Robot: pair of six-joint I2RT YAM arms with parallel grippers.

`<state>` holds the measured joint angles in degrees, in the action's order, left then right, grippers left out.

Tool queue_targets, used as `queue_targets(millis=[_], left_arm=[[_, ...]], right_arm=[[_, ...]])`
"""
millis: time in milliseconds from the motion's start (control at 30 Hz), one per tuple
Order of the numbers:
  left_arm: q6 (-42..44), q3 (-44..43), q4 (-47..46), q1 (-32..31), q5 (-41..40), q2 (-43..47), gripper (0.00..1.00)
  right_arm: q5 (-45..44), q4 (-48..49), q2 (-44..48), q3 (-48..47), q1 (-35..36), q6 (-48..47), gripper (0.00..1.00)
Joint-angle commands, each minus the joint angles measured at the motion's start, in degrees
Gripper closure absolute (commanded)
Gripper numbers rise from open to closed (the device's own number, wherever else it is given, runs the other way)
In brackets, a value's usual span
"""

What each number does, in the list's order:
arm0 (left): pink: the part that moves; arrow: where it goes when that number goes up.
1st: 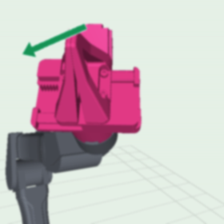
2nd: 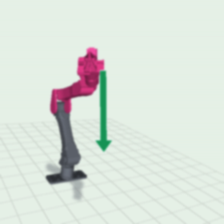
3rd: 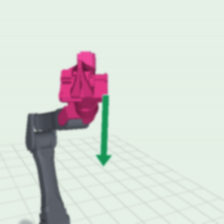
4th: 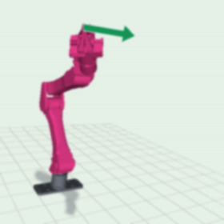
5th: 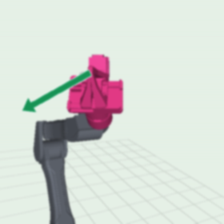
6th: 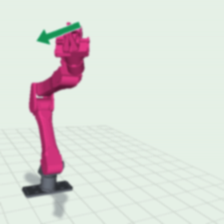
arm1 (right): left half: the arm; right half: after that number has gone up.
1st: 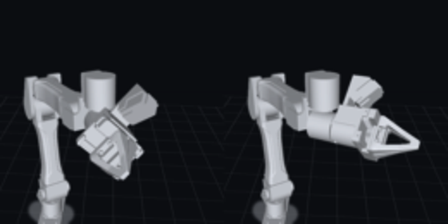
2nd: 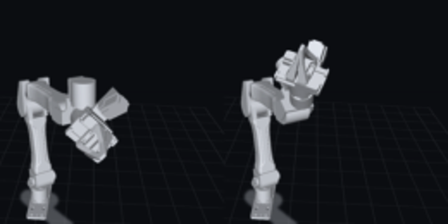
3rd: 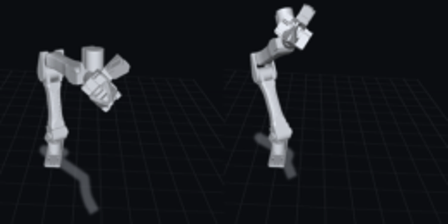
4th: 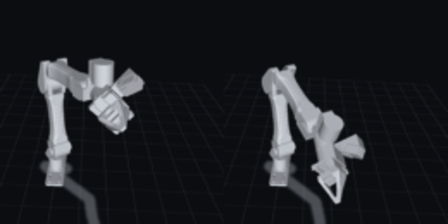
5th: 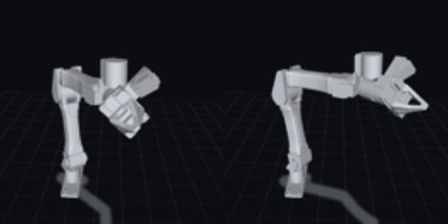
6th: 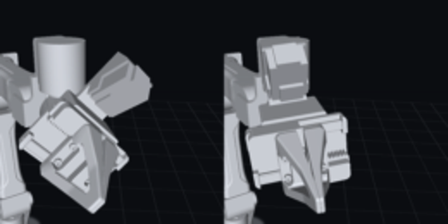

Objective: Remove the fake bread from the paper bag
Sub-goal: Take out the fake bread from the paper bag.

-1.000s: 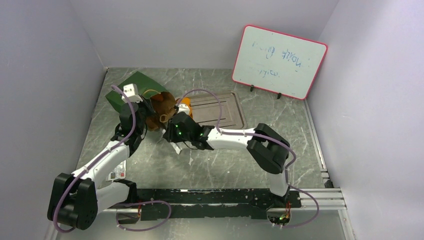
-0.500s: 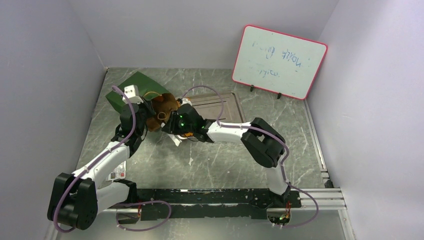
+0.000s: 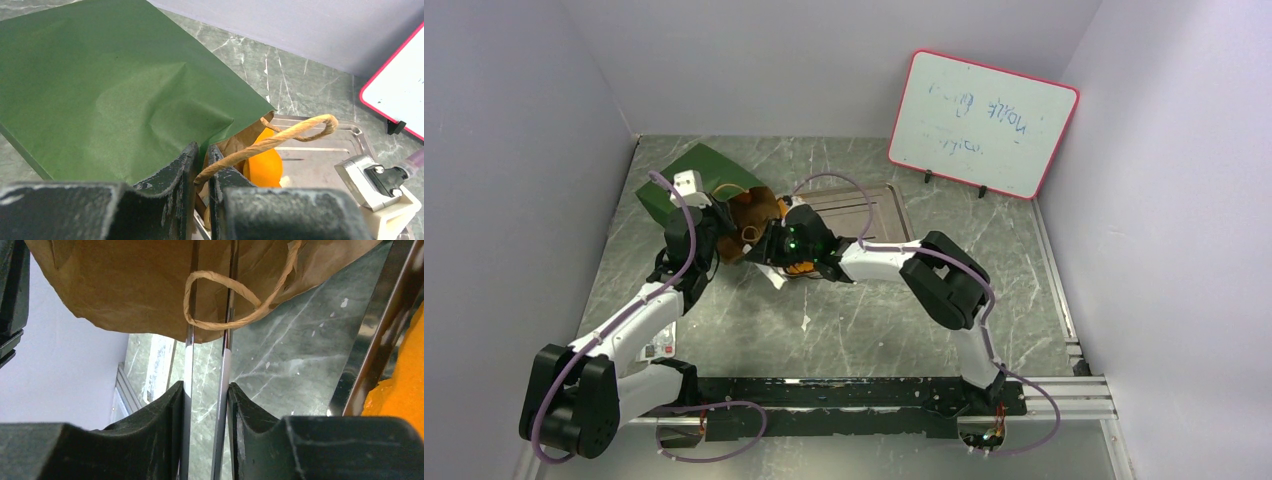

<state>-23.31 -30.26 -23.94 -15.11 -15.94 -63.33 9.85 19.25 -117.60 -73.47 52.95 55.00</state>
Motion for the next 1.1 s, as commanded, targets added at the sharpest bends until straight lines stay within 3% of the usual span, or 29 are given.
queue_targets(millis=[0, 1067], left_arm=[[-0.8, -0.4, -0.7, 0.4, 1.2, -0.1, 0.93], [-1.1, -0.6, -0.4, 0.4, 2.4, -0.9, 0.93]], right_arm=[[2.6, 3.9, -1.3, -1.1, -0.3, 1.3, 0.67], [5.2, 9.1, -4.5, -3.4, -2.5, 5.4, 0.6]])
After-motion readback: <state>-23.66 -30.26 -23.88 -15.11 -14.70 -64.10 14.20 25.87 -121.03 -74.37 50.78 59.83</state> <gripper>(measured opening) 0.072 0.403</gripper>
